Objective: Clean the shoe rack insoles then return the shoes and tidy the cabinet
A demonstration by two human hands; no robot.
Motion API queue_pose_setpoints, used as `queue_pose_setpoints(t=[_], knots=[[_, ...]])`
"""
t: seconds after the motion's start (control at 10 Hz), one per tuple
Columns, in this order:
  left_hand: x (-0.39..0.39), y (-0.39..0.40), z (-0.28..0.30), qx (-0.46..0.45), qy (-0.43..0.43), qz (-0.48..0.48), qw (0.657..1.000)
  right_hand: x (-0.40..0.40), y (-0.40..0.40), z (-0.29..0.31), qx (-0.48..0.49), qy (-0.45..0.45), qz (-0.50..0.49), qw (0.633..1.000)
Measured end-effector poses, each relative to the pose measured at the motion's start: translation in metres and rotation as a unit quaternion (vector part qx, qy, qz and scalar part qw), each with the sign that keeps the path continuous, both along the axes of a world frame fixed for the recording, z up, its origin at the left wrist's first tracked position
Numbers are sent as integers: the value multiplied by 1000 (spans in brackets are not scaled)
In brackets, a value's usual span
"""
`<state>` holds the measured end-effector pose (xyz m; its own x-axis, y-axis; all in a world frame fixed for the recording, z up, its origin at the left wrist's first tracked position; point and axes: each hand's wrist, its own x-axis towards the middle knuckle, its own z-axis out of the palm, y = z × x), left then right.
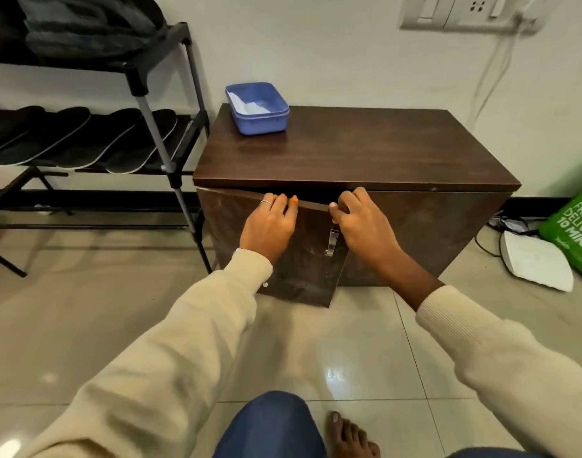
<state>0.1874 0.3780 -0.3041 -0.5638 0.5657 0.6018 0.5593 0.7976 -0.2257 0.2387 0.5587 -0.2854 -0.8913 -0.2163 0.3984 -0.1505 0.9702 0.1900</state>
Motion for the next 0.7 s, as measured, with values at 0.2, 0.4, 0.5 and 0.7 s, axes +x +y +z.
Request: queue_pose_setpoints(t=[0.2,0.4,0.5,0.7], knots=[[-15,10,-4,-71,31,2,997,-26,15,-1,46,87,62,993],[-20,7,-1,-86,51,8,995,-41,20,-4,77,79,52,992],[-26,5,-12,-84,92,-23,992,-39,26,-9,43,56,27,997],[-38,17,5,34,22,-39,998,-50,41,8,-216,104,71,968]])
